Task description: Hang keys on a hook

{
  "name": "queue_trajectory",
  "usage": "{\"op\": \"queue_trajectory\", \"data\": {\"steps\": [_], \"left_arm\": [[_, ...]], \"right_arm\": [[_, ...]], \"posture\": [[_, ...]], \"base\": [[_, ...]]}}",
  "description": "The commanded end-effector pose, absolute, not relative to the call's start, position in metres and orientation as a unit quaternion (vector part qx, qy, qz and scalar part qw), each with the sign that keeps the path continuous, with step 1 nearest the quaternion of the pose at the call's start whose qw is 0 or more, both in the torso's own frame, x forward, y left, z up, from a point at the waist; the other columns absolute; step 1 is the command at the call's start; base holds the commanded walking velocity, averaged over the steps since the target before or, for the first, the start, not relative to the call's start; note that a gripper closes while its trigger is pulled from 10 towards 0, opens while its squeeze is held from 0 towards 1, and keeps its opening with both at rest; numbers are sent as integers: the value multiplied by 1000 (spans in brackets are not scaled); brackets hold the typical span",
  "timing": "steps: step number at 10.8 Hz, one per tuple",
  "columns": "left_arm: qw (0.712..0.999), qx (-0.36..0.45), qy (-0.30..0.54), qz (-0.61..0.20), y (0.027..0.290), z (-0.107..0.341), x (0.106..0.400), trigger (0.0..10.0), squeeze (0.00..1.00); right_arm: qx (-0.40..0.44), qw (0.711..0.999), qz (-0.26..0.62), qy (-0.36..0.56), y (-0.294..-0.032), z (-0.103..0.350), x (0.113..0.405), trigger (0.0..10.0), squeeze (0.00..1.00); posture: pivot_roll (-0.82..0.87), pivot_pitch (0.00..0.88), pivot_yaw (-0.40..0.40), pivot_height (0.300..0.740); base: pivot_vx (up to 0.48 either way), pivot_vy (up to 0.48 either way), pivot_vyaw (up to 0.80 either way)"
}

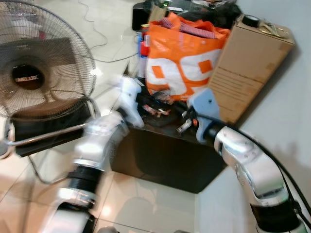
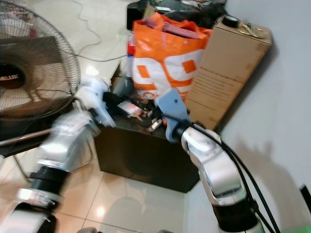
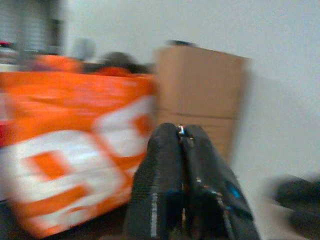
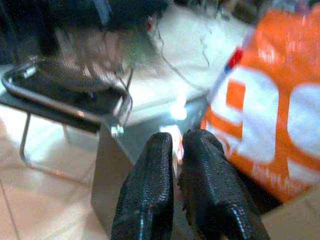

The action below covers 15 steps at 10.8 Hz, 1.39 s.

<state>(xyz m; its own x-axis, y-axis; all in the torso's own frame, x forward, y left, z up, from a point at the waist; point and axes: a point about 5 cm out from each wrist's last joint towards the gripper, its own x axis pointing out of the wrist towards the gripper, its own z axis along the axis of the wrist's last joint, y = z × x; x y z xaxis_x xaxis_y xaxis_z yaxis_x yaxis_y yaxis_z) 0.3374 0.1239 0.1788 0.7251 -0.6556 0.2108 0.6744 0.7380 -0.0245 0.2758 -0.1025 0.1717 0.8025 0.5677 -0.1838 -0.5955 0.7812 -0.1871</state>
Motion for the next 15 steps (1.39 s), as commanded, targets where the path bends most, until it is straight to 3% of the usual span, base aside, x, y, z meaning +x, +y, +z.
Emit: {"op": "queue_trajectory", "data": {"steps": [1,5,7,8,10,11,13,15], "left_arm": [[928,-46,-101,-357,120,185,340,0,0],[934,-27,-96,-344,124,184,343,0,0],[930,71,-62,-356,121,170,342,0,0],[930,70,-63,-354,122,170,341,0,0],[931,114,-42,-345,127,161,334,0,0],[922,177,-18,-343,131,146,323,0,0],[942,150,-17,-301,137,142,305,0,0],[965,130,-17,-226,161,147,293,10000,0]], "right_arm": [[-119,943,305,65,-105,172,278,10000,1000],[-142,937,309,79,-113,166,276,10000,1000],[-146,936,308,84,-114,165,276,10000,1000],[-147,938,302,87,-115,163,277,10000,1000],[-113,947,288,82,-118,159,274,10000,1000],[-103,955,267,83,-122,149,266,10000,1000],[-49,974,201,93,-126,132,253,10000,1000],[-30,983,154,92,-130,123,245,10000,1000]], "posture": [[13,0,-134,740],[13,0,-136,740],[14,0,-139,740],[15,0,-138,740],[4,0,-117,740],[2,0,-105,740],[-4,0,-82,740],[12,0,-83,740]], "base": [[0,0,0],[0,0,0],[0,0,0],[0,0,0],[0,0,0],[0,0,0],[0,0,0],[0,0,-400]]}}
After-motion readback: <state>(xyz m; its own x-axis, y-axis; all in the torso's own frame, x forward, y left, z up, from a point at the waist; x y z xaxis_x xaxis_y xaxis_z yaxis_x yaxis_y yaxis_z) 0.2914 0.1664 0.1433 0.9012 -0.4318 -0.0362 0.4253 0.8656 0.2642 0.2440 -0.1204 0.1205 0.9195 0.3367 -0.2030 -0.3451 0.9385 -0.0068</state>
